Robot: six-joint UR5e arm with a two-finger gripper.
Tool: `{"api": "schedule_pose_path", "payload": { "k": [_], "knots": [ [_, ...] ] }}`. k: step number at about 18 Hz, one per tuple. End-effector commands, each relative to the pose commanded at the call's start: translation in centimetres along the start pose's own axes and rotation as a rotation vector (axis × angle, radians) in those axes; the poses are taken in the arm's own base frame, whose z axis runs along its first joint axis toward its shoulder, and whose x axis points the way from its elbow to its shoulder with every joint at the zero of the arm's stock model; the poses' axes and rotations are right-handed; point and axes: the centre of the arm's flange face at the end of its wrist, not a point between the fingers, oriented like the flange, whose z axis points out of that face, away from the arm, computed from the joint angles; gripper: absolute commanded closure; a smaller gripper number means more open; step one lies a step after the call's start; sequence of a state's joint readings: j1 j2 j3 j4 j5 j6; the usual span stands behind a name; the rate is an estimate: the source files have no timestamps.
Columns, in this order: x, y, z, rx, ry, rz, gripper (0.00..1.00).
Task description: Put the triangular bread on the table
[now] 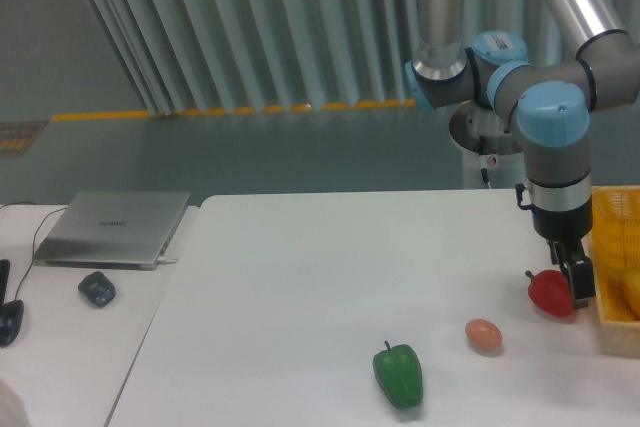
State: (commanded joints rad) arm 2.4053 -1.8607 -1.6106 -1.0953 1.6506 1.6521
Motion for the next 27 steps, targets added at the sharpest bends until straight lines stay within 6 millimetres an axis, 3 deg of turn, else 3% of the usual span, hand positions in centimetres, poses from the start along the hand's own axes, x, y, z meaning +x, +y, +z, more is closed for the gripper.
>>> {"api": "schedule_pose_path", "payload": {
  "k": [4,14,17,22,27],
  "knots": [
    [-0.2,0.4,0.0,-0.011,-0.026,0.019,0.00],
    [0.0,11.2,-0.1,-0.006,-0.011,0.303,0.00],
    [1.0,15.5,1.1,-0.004,0.016,0.351,0.00],
    [2.2,19.9,2.4,-0.002,0.051,0.329,0.00],
    [3.8,25.0,5.2,0.045,0.097,0.475,0.00]
  ]
}}
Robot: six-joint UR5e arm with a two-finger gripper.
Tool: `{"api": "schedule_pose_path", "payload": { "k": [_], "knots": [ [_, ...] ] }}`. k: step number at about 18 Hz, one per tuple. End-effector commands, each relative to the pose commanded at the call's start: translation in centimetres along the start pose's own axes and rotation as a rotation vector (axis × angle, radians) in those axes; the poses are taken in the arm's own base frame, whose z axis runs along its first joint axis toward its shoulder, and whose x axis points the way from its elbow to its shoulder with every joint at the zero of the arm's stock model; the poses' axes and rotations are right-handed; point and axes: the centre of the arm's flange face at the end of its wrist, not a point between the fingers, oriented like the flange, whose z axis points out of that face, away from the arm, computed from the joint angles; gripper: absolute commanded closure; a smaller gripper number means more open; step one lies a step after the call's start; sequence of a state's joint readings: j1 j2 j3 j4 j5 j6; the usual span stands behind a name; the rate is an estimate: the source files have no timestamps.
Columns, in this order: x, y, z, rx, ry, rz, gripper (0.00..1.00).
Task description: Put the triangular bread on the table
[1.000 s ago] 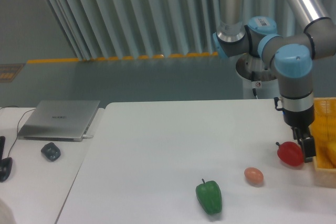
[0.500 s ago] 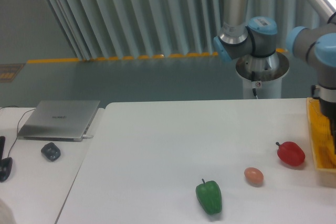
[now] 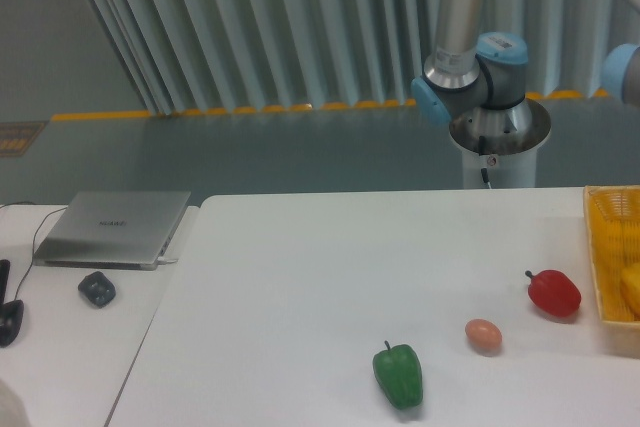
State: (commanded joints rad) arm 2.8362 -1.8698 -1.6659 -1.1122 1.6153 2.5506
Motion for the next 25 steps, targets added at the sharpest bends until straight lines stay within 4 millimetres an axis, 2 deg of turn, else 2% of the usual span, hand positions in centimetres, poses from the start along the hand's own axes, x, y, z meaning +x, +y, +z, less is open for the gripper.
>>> {"api": "schedule_pose_path", "payload": {
  "k": [6,8,18,19,21,24,25],
  "knots": [
    [0.9,2.2,2.9,0.065,-0.024,0.027,0.00],
    [1.5,3.2,3.1,0.069,-0.032,0.036,0.00],
    [1.7,3.7,4.5,0.079,-0.026,0.032,0.00],
    [1.8,3.8,4.5,0.079,-0.026,0.029,0.03],
    [1.8,3.8,4.5,0.079,-0.025,0.027,0.20],
    [1.7,3.8,4.5,0.077,-0.025,0.029,0.24],
    [1.7,3.9,4.5,0.077,-0.025,0.027,0.30]
  ]
}}
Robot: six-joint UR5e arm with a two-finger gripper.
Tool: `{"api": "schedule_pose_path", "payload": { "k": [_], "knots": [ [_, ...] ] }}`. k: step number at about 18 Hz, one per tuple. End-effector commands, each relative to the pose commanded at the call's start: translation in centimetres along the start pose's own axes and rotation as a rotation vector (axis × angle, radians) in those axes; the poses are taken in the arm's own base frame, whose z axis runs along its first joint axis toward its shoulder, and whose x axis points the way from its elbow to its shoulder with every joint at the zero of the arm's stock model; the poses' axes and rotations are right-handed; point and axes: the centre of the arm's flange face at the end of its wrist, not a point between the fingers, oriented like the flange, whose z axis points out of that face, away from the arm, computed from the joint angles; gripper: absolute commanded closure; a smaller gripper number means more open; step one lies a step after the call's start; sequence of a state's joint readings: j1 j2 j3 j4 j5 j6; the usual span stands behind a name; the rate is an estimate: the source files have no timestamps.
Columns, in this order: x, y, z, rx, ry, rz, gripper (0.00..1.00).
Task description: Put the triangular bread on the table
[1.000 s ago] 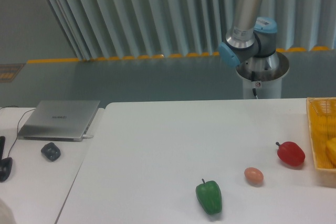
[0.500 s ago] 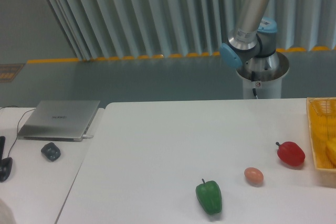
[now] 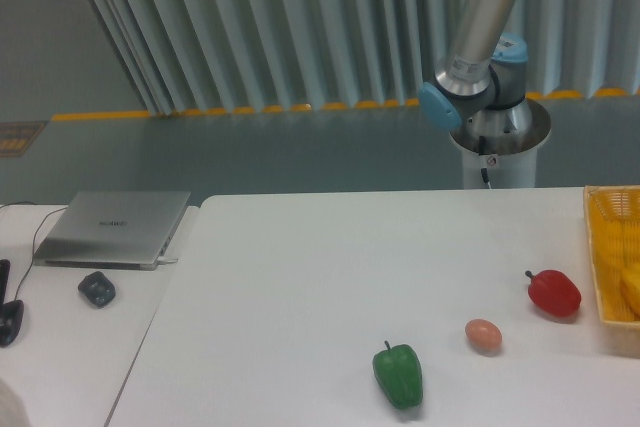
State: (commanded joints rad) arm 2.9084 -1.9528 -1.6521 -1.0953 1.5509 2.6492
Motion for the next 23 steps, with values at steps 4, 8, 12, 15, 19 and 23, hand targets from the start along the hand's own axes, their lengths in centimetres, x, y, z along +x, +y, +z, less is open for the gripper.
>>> {"api": "schedule_pose_path", "payload": {
  "k": [4,8,12,15,19,23],
  "knots": [
    [-0.2,0.3,-0.7,-0.012,0.002,-0.001,0.54],
    [-0.5,0.6,-2.3,0.000,0.010,0.001,0.63],
    [-0.6,0.5,-3.4,0.022,0.021,-0.002,0.72],
    [-0.7,0.1,-3.5,0.031,0.027,0.001,0.79],
    [-0.5,0.1,-3.2,0.038,0.023,-0.004,0.80],
    [-0.6,0.3,-2.8,0.057,-0.012,-0.017,0.00]
  ]
}}
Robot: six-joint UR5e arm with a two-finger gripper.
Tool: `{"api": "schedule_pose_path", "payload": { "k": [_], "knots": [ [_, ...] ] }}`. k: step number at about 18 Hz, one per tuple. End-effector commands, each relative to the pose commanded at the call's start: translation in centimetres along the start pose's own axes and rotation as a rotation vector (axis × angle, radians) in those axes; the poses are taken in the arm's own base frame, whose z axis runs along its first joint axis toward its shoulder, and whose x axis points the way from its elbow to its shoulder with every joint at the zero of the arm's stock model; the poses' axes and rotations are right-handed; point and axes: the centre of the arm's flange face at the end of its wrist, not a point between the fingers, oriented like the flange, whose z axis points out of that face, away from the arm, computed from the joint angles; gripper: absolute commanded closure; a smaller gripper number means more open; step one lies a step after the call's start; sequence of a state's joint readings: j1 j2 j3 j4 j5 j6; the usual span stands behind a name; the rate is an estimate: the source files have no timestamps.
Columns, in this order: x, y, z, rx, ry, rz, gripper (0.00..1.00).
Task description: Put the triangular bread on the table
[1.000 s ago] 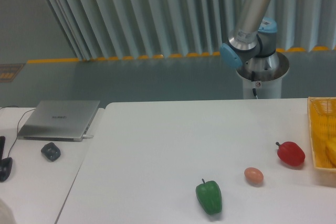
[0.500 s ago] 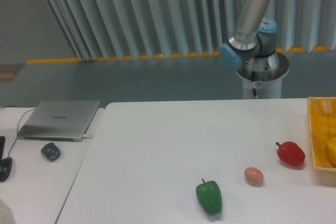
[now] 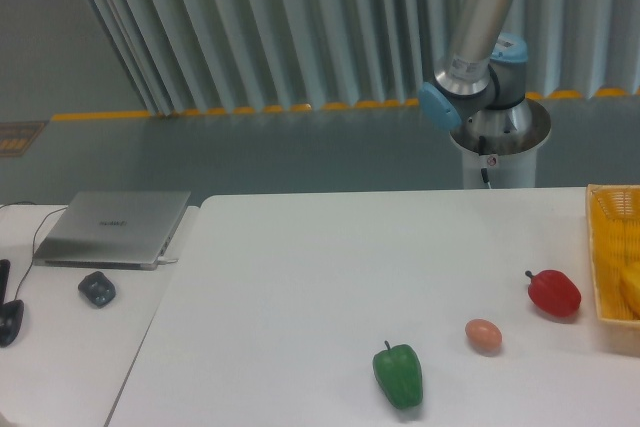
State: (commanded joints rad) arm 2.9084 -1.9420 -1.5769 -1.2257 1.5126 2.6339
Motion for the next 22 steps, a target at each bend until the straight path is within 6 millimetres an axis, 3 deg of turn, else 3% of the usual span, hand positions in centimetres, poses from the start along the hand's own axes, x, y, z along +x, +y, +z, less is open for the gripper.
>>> {"api": "schedule_pose_path", "payload": {
  "k": [6,13,19,21,22],
  "knots": [
    [-0.2,0.1,0.8,-0.001,-0.010,-0.067,0.00],
    [-0.1,0.9,3.5,0.016,0.002,-0.073,0.00],
    [-0.3,1.0,3.4,0.011,0.006,-0.070,0.00],
    [-0.4,1.1,3.1,0.004,0.008,-0.085,0.31],
    [-0.4,1.2,2.9,0.001,0.010,-0.088,0.38]
  ]
}}
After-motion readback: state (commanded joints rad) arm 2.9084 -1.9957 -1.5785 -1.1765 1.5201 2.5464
